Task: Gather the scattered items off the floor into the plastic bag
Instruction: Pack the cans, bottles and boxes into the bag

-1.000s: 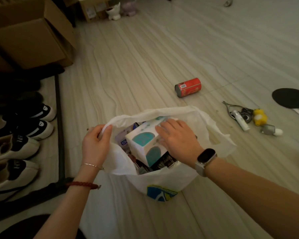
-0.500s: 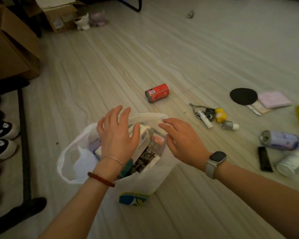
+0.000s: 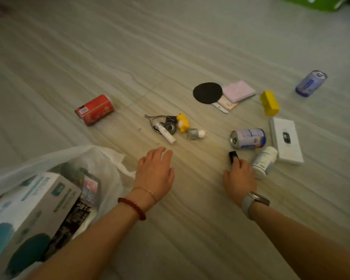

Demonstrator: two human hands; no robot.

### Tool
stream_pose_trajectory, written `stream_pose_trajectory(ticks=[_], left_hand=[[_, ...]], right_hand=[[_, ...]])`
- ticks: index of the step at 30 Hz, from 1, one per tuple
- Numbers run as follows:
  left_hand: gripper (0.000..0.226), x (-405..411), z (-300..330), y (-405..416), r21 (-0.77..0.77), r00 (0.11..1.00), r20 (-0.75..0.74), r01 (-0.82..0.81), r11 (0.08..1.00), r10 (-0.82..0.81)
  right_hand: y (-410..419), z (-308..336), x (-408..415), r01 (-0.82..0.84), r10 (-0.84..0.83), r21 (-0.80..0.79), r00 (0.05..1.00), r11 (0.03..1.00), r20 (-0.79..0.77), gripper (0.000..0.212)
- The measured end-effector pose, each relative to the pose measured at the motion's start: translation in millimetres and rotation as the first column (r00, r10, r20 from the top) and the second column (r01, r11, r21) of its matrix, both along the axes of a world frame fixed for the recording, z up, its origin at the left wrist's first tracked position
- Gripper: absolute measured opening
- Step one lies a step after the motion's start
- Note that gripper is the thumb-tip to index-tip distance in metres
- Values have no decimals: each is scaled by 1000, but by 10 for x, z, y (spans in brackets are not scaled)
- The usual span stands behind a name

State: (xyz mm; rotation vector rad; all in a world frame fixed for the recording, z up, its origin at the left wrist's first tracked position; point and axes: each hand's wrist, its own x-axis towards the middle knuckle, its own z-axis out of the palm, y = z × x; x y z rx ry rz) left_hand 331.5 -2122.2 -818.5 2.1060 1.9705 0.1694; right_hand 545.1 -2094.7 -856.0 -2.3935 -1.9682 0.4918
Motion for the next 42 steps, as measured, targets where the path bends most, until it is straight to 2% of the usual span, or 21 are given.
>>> stream_pose_trajectory(ticks=[3,6,8,10,11,12,15,18,21,25,29,32,35,39,42], left_hand=[[56,79,-169,239,-84,1000,3,4,996,-4],[58,143,-331,579,-188,965,198,-134,973,171],[56,190,-409,869,-289,854,319,-325,900,411],[55,211,-499,1134,-382,680,379,-503,775,628],[55,208,-558,1230,-391,625,377,-561,730,683],[55,201,-616,1294,-369,612,359,-600,709,705],[58,210,-772,1347,-287,635,331,-637,716,698],[45,250,-766,1361,-239,692,307,-608,757,653],[32,230,-616,1237,-213,778,265,-529,821,570],[24,159,-219,817,-89,879,280,-377,922,387],[21,-99,359,426,76,910,336,-282,956,242],[20,-532,731,172,165,905,339,-328,930,258],[20,-1004,867,-154,148,902,268,-386,911,338],[19,-1431,798,-729,75,918,143,-383,921,370],[20,-1559,641,-1081,59,938,13,-345,937,345]], right_hand=[[118,-197,0,65,-65,-10,998,998,19,52],[169,-349,-41,55,-54,56,998,997,-31,46],[168,-425,-57,53,-45,81,994,995,-99,45],[161,-468,-55,55,-40,98,987,994,-154,44],[159,-477,-48,57,-38,107,984,993,-173,44],[155,-480,-39,58,-36,115,982,992,-188,43],[173,-475,5,44,-18,109,974,993,-224,43],[187,-464,32,31,-6,98,970,995,-245,43],[204,-425,48,60,-27,101,954,993,-298,46],[217,-357,16,54,-29,61,937,997,-348,42],[68,-136,-383,50,19,104,818,993,-575,36],[-110,129,-770,-33,146,176,715,984,-684,37],[-258,411,-1123,-89,250,251,627,964,-738,36],[-460,747,-1594,-150,329,294,503,944,-799,33],[-628,882,-1874,-253,389,301,473,919,-791,31]])
